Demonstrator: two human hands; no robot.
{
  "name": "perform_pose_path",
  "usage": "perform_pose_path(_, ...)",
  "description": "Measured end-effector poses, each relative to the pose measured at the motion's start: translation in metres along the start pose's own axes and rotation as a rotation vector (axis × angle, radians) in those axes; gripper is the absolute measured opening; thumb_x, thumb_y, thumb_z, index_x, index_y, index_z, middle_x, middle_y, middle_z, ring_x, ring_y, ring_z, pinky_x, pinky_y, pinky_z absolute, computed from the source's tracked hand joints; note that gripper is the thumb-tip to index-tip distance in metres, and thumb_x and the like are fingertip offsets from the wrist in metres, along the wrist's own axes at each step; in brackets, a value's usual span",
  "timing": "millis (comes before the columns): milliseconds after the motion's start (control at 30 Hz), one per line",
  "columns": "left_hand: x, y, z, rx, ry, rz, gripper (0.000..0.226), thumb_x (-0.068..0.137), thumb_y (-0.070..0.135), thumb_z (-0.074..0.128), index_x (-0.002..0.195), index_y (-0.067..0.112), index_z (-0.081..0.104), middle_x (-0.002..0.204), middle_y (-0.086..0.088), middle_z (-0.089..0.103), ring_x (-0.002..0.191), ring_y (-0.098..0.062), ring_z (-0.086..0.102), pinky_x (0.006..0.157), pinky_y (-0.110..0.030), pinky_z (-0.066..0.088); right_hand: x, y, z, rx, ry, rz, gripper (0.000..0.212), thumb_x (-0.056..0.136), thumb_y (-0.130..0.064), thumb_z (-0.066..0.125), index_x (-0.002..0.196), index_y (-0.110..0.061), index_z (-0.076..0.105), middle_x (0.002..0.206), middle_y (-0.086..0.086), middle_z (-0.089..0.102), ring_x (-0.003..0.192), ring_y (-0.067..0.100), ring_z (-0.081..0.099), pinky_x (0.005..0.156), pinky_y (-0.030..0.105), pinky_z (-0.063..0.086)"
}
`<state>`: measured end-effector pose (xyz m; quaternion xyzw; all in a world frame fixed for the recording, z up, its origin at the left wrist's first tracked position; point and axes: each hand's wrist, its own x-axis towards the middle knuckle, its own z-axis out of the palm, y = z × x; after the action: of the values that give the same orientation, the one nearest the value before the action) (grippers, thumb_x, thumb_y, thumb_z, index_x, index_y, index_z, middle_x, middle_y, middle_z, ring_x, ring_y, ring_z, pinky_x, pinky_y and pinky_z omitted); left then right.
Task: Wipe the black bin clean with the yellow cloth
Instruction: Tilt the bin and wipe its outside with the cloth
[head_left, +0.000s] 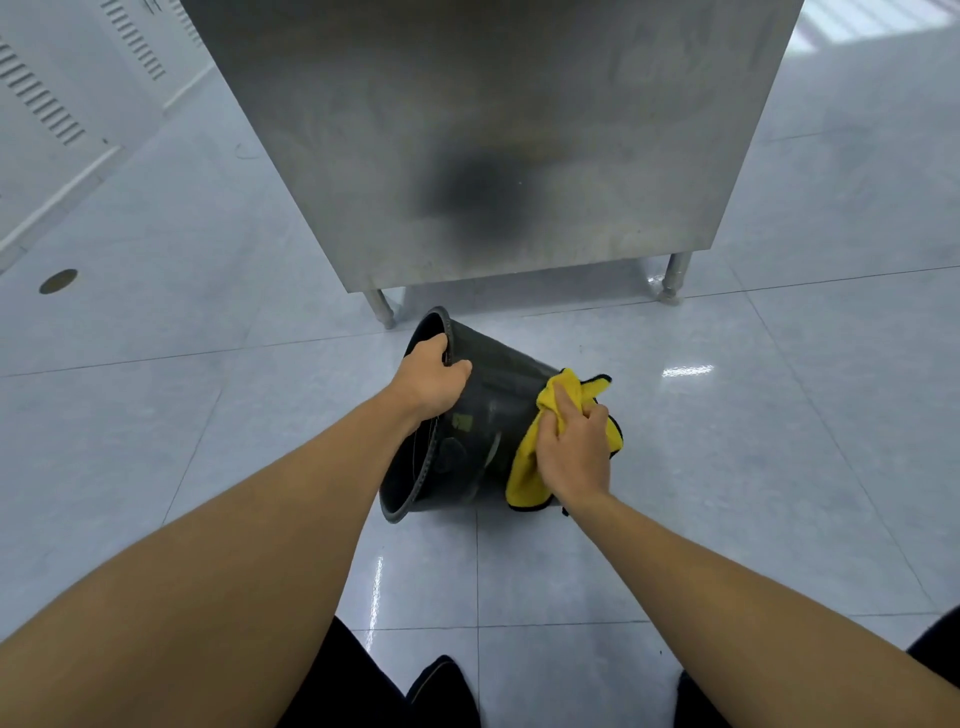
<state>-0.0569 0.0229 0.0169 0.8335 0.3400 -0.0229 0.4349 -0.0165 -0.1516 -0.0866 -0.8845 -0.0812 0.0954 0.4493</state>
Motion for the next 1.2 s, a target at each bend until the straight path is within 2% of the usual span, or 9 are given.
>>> perform_pose_path(233, -0.005, 0.007, 0.002, 0.057, 0.009, 0.049, 0.043, 0.099, 0.031, 0.052, 0.139, 0.015, 0.054, 0.127, -0.010, 0.067, 0.114, -0.032, 0.064, 0.098, -0.048, 0.055, -0.013, -0.042, 0.005, 0.069, -0.023, -0.223, 0.048, 0.098, -0.031, 0.043, 0.145, -0.030, 0.046, 0.128, 0.005, 0.043, 0.102, 0.021, 0.050, 0.084, 0.031, 0.044)
perform_pose_path(433, -0.018, 0.019, -0.002, -0.067, -0.068, 0.024, 0.019, 0.092, 0.009, 0.048, 0.102, -0.002, 0.061, 0.090, -0.013, 0.061, 0.082, -0.026, 0.055, 0.079, -0.042, 0.051, -0.021, -0.066, 0.014, 0.113, -0.033, -0.412, 0.051, 0.095, -0.034, 0.043, 0.146, -0.037, 0.043, 0.117, -0.001, 0.041, 0.085, 0.015, 0.052, 0.067, 0.033, 0.051)
perform_pose_path(500, -0.023, 0.021, -0.005, -0.066, -0.110, 0.004, 0.006, 0.089, 0.004, 0.053, 0.093, 0.005, 0.057, 0.086, -0.014, 0.055, 0.081, -0.026, 0.052, 0.074, -0.040, 0.047, -0.020, -0.059, 0.015, 0.050, -0.015, -0.422, 0.051, 0.096, -0.035, 0.042, 0.147, -0.040, 0.040, 0.118, -0.001, 0.040, 0.084, 0.015, 0.051, 0.064, 0.033, 0.052)
perform_pose_path(667, -0.021, 0.011, -0.010, -0.050, -0.141, -0.011, 0.033, 0.089, -0.001, 0.059, 0.120, 0.008, 0.054, 0.112, -0.022, 0.068, 0.101, -0.036, 0.068, 0.091, -0.054, 0.058, -0.009, -0.040, 0.011, 0.020, -0.003, -0.239, 0.050, 0.098, -0.036, 0.038, 0.148, -0.038, 0.038, 0.126, 0.003, 0.038, 0.096, 0.019, 0.051, 0.071, 0.032, 0.047)
perform_pose_path(767, -0.018, 0.006, -0.010, -0.062, -0.134, 0.000, 0.038, 0.098, 0.002, 0.054, 0.135, 0.012, 0.051, 0.126, -0.015, 0.065, 0.113, -0.034, 0.065, 0.097, -0.051, 0.056, -0.007, -0.020, 0.006, 0.019, -0.005, -0.129, 0.051, 0.099, -0.035, 0.037, 0.150, -0.035, 0.036, 0.123, 0.005, 0.037, 0.091, 0.021, 0.053, 0.073, 0.033, 0.049)
perform_pose_path(900, -0.016, 0.006, -0.005, 0.070, -0.099, 0.059, 0.066, 0.106, 0.013, 0.044, 0.162, 0.028, 0.013, 0.153, -0.007, 0.046, 0.126, -0.029, 0.055, 0.098, -0.033, 0.054, -0.007, -0.017, 0.006, 0.003, -0.013, -0.056, 0.051, 0.101, -0.034, 0.037, 0.152, -0.030, 0.034, 0.124, 0.006, 0.036, 0.088, 0.020, 0.053, 0.071, 0.028, 0.043)
perform_pose_path(1000, -0.017, 0.008, -0.001, 0.147, -0.057, 0.070, 0.071, 0.107, 0.013, 0.039, 0.163, 0.027, -0.004, 0.157, -0.011, 0.040, 0.118, -0.027, 0.055, 0.090, -0.027, 0.045, -0.012, -0.030, 0.006, -0.010, -0.024, -0.176, 0.050, 0.100, -0.029, 0.040, 0.150, -0.028, 0.038, 0.125, 0.008, 0.038, 0.086, 0.022, 0.049, 0.073, 0.028, 0.038)
perform_pose_path(1100, -0.017, 0.011, 0.001, 0.127, -0.055, 0.101, 0.073, 0.106, 0.014, 0.041, 0.163, 0.026, -0.003, 0.161, -0.010, 0.036, 0.131, -0.028, 0.050, 0.111, -0.038, 0.042, -0.022, -0.050, 0.009, 0.022, -0.053, -0.381, 0.050, 0.097, -0.025, 0.044, 0.147, -0.025, 0.042, 0.119, 0.007, 0.041, 0.084, 0.020, 0.046, 0.072, 0.027, 0.039)
perform_pose_path(1200, -0.009, 0.007, 0.000, 0.118, -0.040, 0.094, 0.071, 0.104, 0.022, 0.045, 0.163, 0.029, 0.007, 0.162, -0.007, 0.036, 0.142, -0.033, 0.043, 0.117, -0.045, 0.038, -0.028, -0.065, 0.014, 0.118, -0.063, -0.451, 0.049, 0.095, -0.026, 0.049, 0.144, -0.022, 0.045, 0.118, 0.005, 0.046, 0.089, 0.018, 0.051, 0.073, 0.028, 0.048)
